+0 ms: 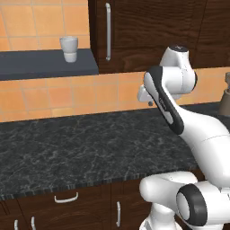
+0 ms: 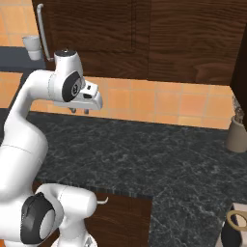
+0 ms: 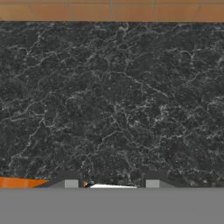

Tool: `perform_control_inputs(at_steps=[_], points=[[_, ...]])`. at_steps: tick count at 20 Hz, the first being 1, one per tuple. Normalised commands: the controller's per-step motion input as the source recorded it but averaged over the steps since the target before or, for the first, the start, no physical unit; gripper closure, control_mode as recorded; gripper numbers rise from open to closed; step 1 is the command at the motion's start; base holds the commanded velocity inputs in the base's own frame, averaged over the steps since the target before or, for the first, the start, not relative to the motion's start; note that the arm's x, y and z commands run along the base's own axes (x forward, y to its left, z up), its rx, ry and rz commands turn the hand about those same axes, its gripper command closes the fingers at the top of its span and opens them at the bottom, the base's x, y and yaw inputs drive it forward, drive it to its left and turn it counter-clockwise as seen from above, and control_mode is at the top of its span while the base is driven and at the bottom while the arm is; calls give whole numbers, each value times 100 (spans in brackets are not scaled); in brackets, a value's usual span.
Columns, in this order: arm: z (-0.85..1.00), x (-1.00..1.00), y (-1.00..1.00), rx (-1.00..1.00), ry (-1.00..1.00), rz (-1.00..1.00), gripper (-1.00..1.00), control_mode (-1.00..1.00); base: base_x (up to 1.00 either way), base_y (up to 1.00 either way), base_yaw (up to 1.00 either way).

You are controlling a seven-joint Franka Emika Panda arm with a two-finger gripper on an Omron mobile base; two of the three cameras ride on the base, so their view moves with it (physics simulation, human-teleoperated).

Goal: Navigate to the range hood.

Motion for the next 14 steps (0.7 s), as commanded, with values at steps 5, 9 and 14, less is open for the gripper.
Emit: perform_control_inputs(at_steps=[5, 9, 14], points=[[0, -68, 0, -1, -11, 0, -100, -100, 0, 0, 0], [1, -96, 0, 0, -28, 0, -100, -100, 0, 0, 0], [17, -43, 0, 0, -26, 0, -100, -100, 0, 0, 0]])
